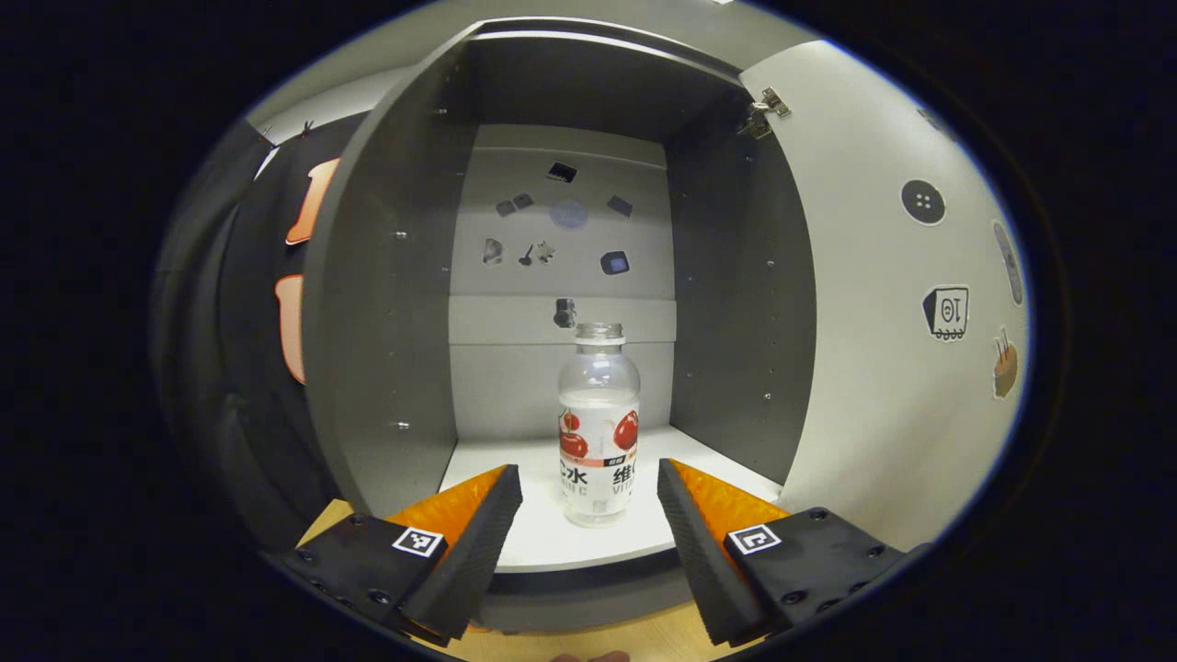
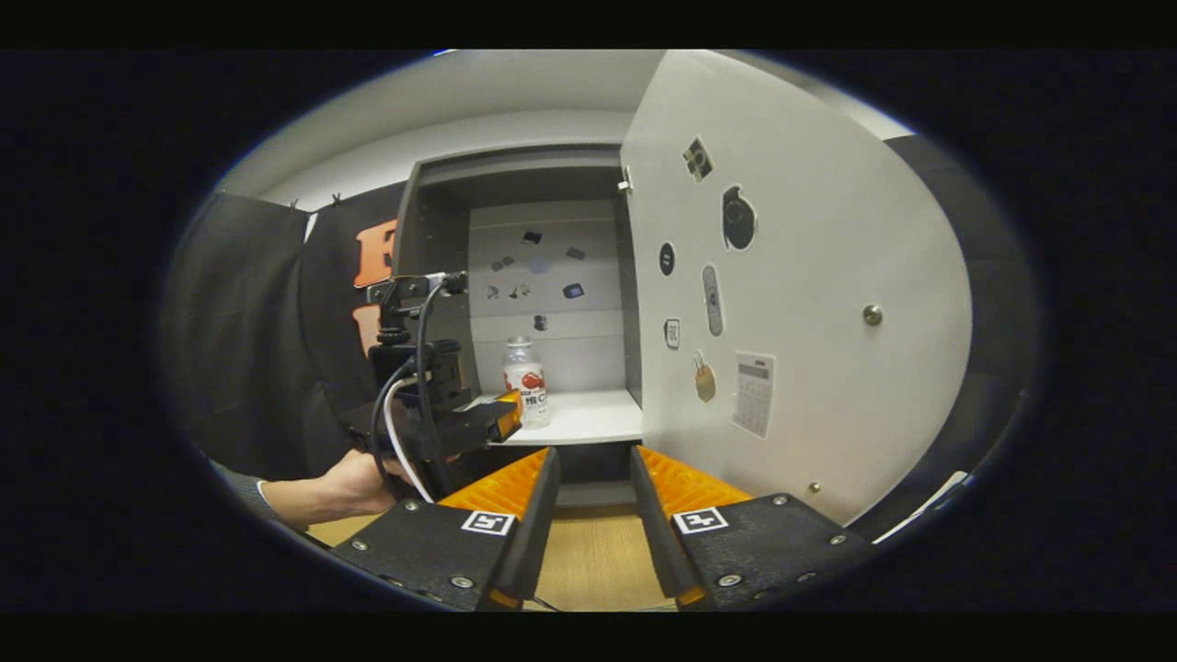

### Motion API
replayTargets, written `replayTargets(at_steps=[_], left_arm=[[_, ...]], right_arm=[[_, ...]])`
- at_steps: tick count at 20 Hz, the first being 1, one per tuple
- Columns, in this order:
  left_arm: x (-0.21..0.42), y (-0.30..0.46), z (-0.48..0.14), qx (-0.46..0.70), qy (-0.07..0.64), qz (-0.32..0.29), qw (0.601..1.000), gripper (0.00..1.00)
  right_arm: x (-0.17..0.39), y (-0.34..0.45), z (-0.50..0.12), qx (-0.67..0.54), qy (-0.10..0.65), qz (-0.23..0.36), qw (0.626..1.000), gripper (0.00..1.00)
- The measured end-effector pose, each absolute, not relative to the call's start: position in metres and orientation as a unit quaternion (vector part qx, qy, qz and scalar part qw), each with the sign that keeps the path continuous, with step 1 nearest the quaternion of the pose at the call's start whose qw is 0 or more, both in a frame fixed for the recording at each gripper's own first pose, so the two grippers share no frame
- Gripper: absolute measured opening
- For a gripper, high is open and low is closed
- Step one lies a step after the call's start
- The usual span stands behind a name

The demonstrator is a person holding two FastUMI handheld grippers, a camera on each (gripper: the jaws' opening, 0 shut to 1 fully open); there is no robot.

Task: Open the cabinet door with the right hand, grasp the bottle in the cabinet with the left hand and place it on the coaster, then close the cabinet door with the right hand.

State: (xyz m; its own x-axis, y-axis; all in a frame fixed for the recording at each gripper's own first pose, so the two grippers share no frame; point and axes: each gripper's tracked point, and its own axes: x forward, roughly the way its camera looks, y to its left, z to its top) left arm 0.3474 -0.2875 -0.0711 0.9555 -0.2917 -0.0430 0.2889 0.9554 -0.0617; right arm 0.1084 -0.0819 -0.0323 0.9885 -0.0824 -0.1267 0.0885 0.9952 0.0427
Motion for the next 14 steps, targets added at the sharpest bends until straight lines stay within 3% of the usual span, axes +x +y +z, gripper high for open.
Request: replayTargets(at_steps=[5, 6, 7, 14], left_arm=[[0.388, -0.302, -0.079, -0.029, 0.025, -0.166, 0.985, 0.96], [0.394, -0.305, -0.079, -0.032, 0.025, -0.17, 0.985, 0.96], [0.399, -0.307, -0.08, -0.032, 0.025, -0.171, 0.984, 0.94], [0.426, -0.312, -0.083, -0.009, 0.02, -0.167, 0.986, 0.94]], right_arm=[[0.13, -0.086, -0.039, 0.025, 0.071, -0.076, 0.994, 0.55], [0.133, -0.085, -0.041, 0.026, 0.072, -0.079, 0.994, 0.52], [0.135, -0.085, -0.043, 0.024, 0.076, -0.083, 0.993, 0.58], [0.145, -0.089, -0.053, 0.029, 0.092, -0.104, 0.99, 0.6]])
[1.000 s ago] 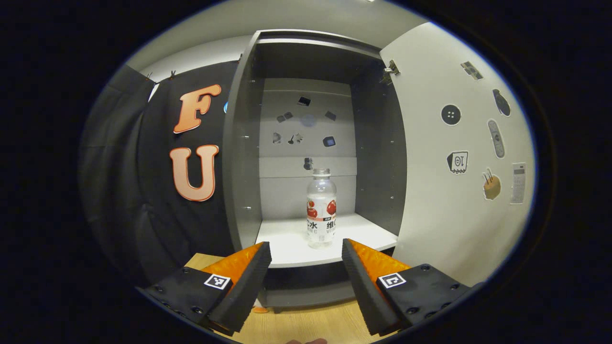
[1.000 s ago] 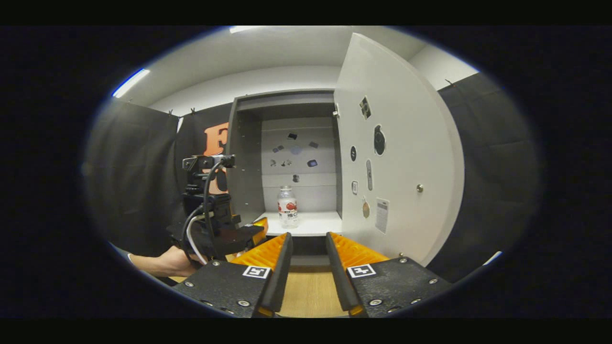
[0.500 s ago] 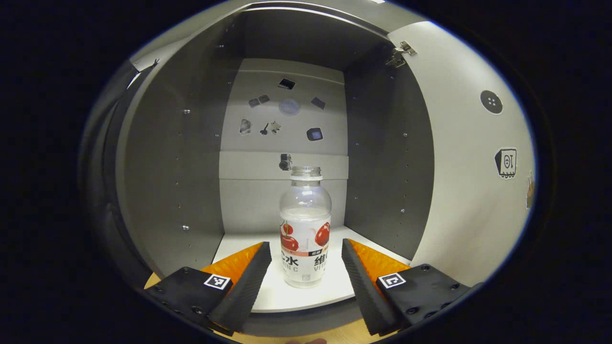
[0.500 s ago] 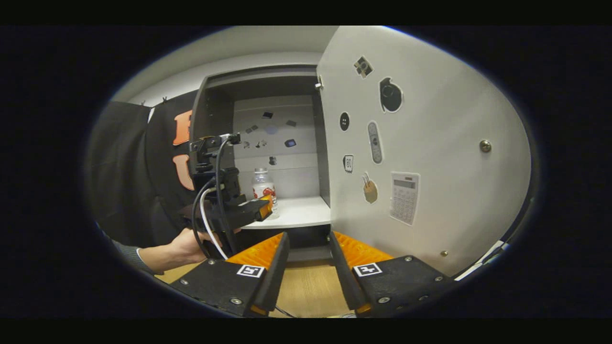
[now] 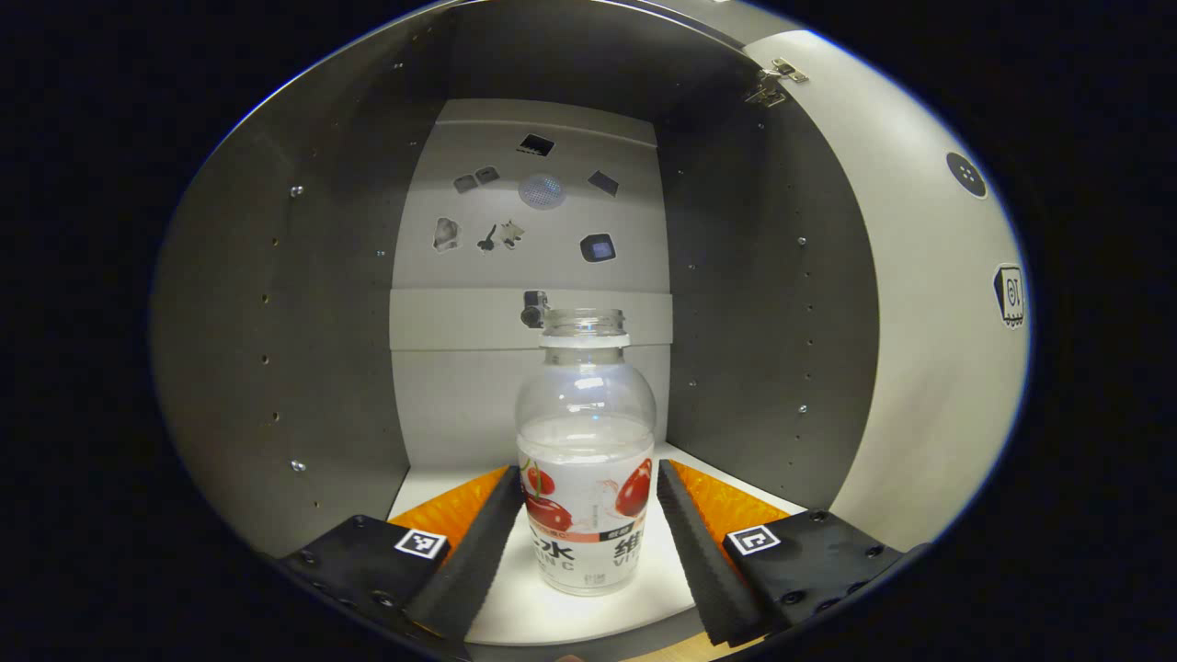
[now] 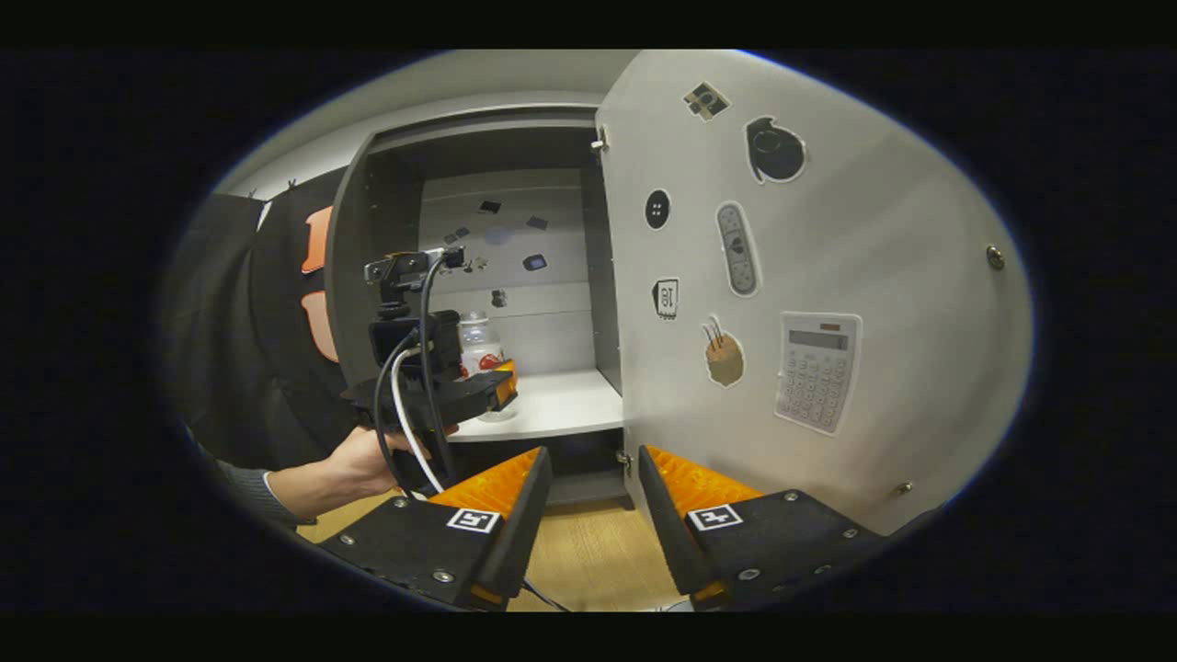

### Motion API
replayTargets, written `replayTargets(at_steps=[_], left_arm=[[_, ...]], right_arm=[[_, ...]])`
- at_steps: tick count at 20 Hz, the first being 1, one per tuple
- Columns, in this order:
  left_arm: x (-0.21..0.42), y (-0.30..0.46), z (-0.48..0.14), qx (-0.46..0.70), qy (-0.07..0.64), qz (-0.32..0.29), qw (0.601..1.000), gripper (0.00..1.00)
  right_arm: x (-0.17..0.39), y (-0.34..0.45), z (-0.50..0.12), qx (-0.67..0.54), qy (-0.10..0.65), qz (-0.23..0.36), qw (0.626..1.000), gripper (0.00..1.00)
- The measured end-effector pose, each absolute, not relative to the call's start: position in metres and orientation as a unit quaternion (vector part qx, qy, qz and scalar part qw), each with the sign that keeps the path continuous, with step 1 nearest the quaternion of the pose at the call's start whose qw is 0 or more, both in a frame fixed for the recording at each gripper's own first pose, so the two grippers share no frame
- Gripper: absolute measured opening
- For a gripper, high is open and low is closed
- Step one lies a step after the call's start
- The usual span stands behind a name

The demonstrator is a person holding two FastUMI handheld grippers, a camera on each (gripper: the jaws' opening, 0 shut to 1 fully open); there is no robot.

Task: Open the cabinet door with the right hand, grasp the bottle in the cabinet with the left hand and place it on the coaster, then close the cabinet door with the right hand.

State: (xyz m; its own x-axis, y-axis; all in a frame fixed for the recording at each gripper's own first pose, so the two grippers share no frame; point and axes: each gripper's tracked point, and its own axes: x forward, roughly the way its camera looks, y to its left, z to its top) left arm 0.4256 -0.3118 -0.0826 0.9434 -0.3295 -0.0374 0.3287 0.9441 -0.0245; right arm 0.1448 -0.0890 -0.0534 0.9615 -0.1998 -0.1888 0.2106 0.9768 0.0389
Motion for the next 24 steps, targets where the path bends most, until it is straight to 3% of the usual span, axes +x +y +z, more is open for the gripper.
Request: replayTargets(at_steps=[2, 7, 8, 9, 17, 24], left_arm=[[0.424, -0.311, -0.082, -0.01, 0.02, -0.169, 0.985, 0.85], [0.409, -0.3, -0.078, -0.023, 0.023, -0.164, 0.986, 0.83], [0.403, -0.295, -0.077, -0.025, 0.022, -0.162, 0.986, 0.83], [0.395, -0.291, -0.074, -0.027, 0.017, -0.16, 0.987, 0.83], [0.275, -0.241, -0.068, -0.011, -0.038, -0.12, 0.992, 0.83], [0.187, -0.201, -0.129, 0.015, -0.011, -0.076, 0.997, 0.84]], right_arm=[[0.144, -0.087, -0.054, 0.029, 0.094, -0.104, 0.99, 0.6], [0.146, -0.091, -0.056, 0.029, 0.095, -0.098, 0.99, 0.61], [0.142, -0.089, -0.054, 0.029, 0.094, -0.095, 0.991, 0.65], [0.136, -0.087, -0.053, 0.028, 0.093, -0.092, 0.991, 0.61], [0.086, -0.086, -0.062, 0.028, 0.104, -0.06, 0.992, 0.61], [0.043, -0.072, -0.083, 0.022, 0.131, -0.02, 0.991, 0.61]])
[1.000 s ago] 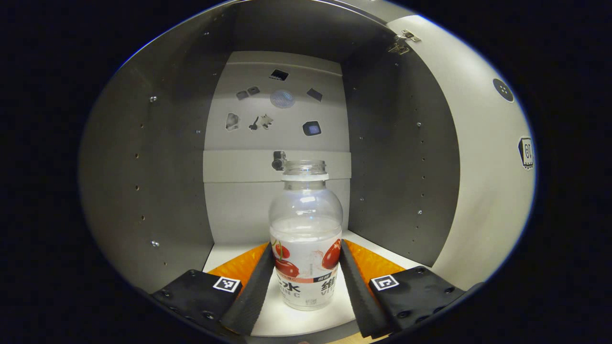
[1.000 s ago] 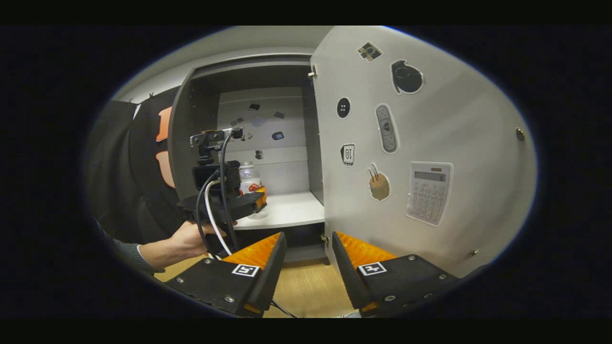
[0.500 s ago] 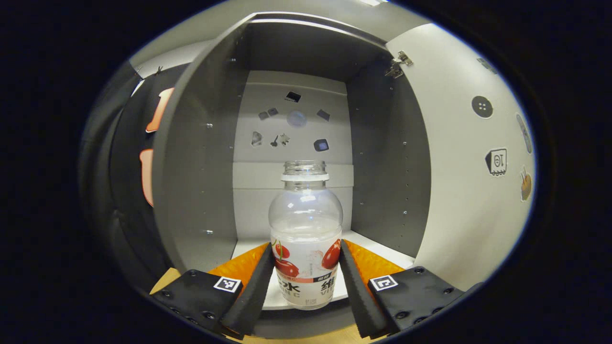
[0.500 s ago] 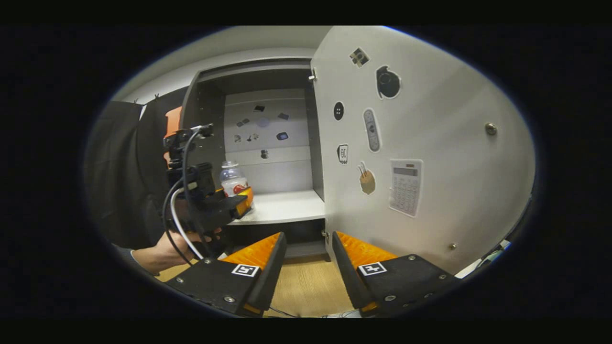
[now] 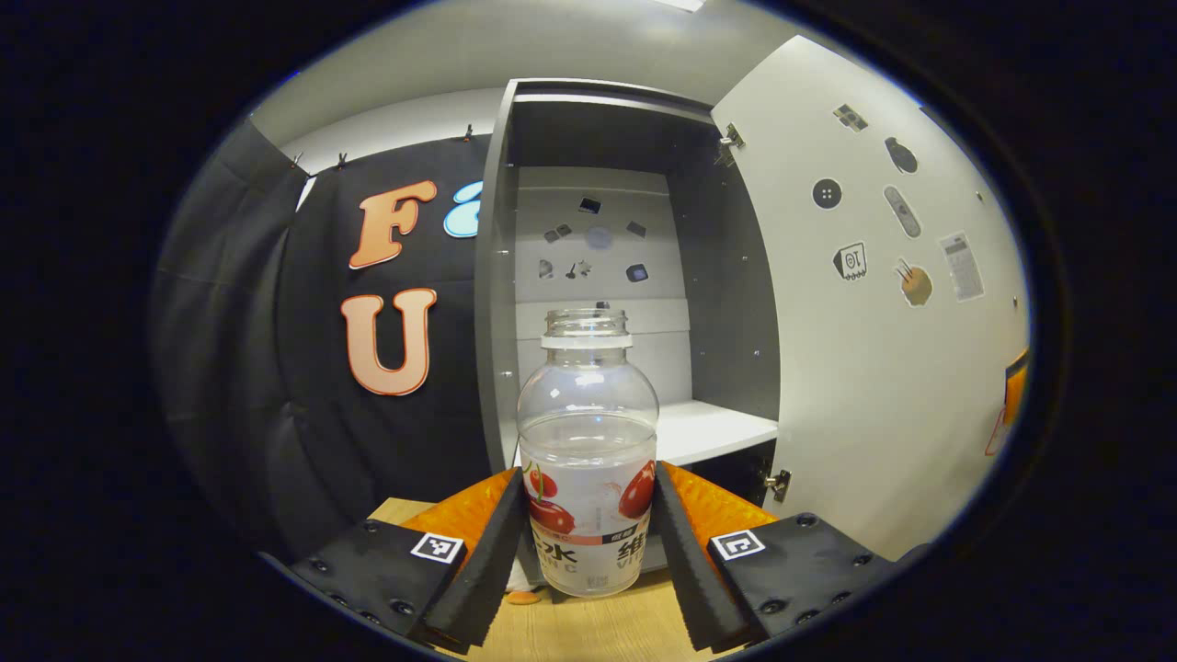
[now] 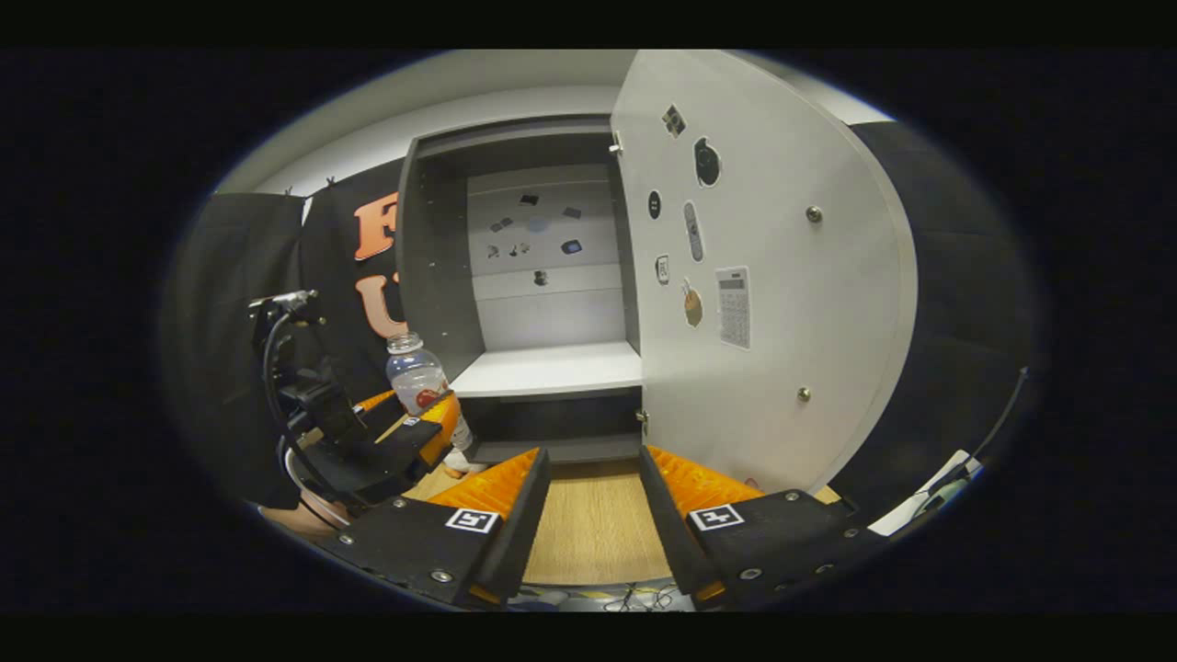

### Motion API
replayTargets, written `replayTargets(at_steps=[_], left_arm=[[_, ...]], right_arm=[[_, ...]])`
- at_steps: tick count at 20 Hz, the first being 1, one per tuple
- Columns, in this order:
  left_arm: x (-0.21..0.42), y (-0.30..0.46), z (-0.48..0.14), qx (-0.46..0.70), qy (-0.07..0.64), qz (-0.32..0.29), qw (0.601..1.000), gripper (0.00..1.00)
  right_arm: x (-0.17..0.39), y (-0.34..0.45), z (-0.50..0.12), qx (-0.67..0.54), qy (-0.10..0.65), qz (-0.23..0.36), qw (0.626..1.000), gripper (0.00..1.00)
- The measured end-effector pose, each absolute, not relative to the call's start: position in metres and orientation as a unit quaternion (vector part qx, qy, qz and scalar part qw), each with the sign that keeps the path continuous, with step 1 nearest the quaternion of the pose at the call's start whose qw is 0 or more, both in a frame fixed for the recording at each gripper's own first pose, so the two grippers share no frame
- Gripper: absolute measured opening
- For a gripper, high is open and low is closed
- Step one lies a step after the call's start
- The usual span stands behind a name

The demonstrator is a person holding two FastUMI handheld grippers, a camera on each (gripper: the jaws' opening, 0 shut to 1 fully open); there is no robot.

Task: Open the cabinet door with the right hand, grasp the bottle in the cabinet with the left hand and place it on the coaster, then close the cabinet door with the right hand.

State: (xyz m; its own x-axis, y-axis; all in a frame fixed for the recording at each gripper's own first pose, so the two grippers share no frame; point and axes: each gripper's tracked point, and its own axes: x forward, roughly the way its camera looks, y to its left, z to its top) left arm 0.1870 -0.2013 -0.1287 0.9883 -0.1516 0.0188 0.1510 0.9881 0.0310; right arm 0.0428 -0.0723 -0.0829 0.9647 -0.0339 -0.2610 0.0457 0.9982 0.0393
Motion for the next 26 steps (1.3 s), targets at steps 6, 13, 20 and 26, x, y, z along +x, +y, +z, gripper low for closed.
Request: replayTargets(at_steps=[6, 13, 20, 26], left_arm=[[0.142, -0.183, -0.185, 0.035, -0.01, -0.06, 0.998, 0.83], [0.122, -0.174, -0.252, 0.037, 0.021, -0.054, 0.998, 0.83], [0.112, -0.159, -0.329, 0.005, 0.083, -0.04, 0.996, 0.83], [0.107, -0.156, -0.371, 0.004, 0.113, -0.035, 0.993, 0.83]], right_arm=[[0.033, -0.06, -0.101, 0.022, 0.147, 0.002, 0.989, 0.61], [0.036, -0.05, -0.124, 0.009, 0.178, 0.012, 0.984, 0.61], [0.039, -0.042, -0.157, -0.003, 0.221, 0.013, 0.975, 0.62], [0.04, -0.03, -0.173, -0.008, 0.247, 0.02, 0.969, 0.62]])
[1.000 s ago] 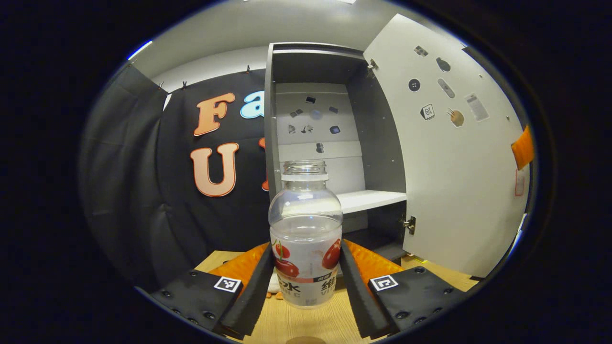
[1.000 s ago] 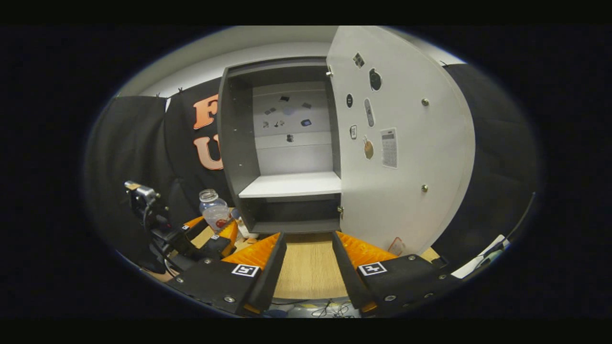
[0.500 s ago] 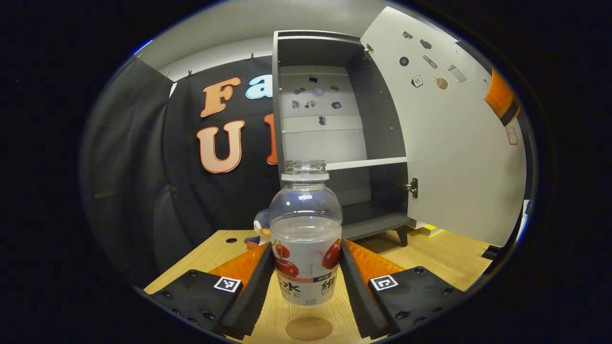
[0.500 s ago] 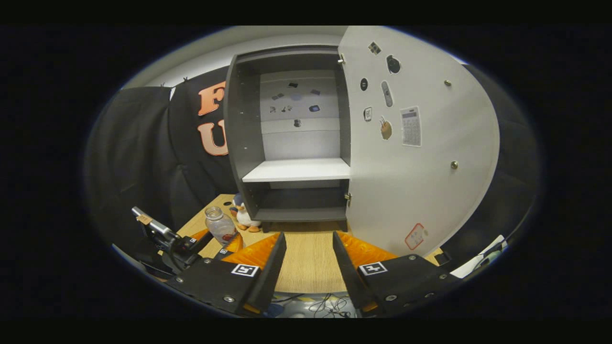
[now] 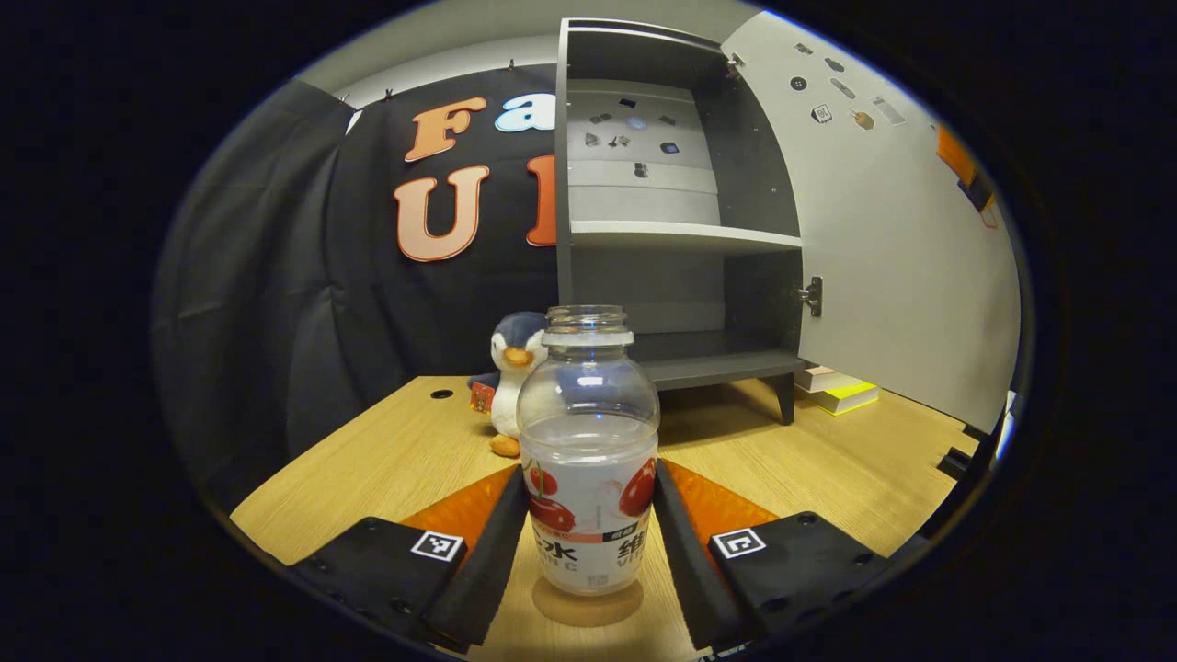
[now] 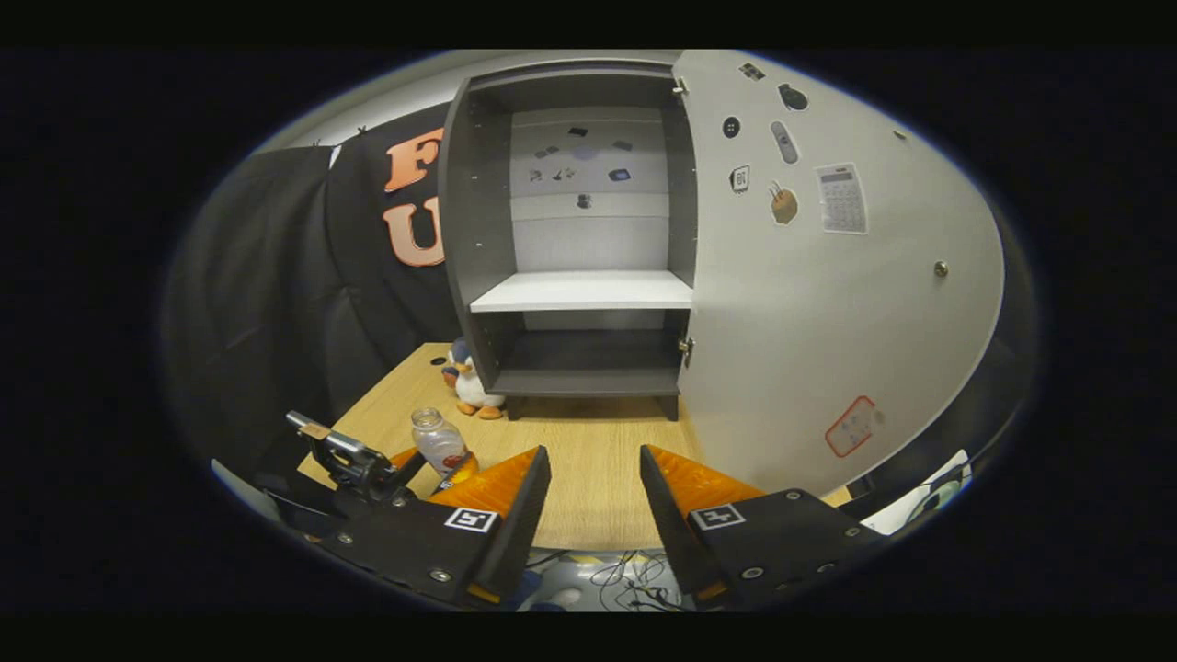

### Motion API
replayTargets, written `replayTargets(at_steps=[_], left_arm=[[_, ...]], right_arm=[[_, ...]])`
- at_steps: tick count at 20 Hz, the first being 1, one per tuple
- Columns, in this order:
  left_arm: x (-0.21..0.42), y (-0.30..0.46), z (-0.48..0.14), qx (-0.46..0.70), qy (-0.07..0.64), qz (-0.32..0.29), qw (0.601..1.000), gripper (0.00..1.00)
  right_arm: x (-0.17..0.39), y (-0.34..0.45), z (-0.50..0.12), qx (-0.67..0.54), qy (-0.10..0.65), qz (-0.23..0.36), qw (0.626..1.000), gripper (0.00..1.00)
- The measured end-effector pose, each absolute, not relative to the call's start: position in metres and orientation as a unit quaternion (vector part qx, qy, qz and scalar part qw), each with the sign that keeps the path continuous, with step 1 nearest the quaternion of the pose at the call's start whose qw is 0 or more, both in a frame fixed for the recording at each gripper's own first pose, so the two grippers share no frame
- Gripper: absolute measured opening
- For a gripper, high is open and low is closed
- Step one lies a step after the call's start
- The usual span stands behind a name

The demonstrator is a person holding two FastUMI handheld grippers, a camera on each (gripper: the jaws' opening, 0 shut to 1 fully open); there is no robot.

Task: Open the cabinet door with the right hand, grasp the bottle in the cabinet with the left hand and place it on the coaster, then close the cabinet door with the right hand.

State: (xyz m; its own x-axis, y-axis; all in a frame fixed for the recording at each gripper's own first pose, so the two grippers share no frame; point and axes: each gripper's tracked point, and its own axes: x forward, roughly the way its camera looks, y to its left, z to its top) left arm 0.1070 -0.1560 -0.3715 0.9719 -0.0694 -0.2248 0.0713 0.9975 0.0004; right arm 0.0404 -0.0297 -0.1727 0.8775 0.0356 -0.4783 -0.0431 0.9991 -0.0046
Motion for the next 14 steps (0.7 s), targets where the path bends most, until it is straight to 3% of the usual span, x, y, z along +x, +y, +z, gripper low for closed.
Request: replayTargets(at_steps=[2, 4, 7, 8, 9, 14], left_arm=[[0.109, -0.154, -0.379, 0.011, 0.116, -0.031, 0.993, 0.83], [0.111, -0.153, -0.385, 0.006, 0.124, -0.029, 0.992, 0.83], [0.108, -0.151, -0.398, 0.001, 0.134, -0.024, 0.991, 0.83], [0.106, -0.15, -0.403, 0.002, 0.14, -0.023, 0.99, 0.83], [0.105, -0.149, -0.408, 0.003, 0.144, -0.021, 0.989, 0.83], [0.102, -0.153, -0.405, 0.015, 0.135, -0.014, 0.991, 0.84]], right_arm=[[0.04, -0.028, -0.177, -0.006, 0.254, 0.022, 0.967, 0.58], [0.039, -0.029, -0.183, -0.007, 0.261, 0.021, 0.965, 0.62], [0.039, -0.033, -0.186, -0.002, 0.268, 0.019, 0.963, 0.62], [0.038, -0.034, -0.187, -0.001, 0.271, 0.019, 0.962, 0.58], [0.037, -0.036, -0.188, 0.0, 0.272, 0.018, 0.962, 0.62], [0.036, -0.042, -0.189, 0.005, 0.274, 0.018, 0.962, 0.62]])
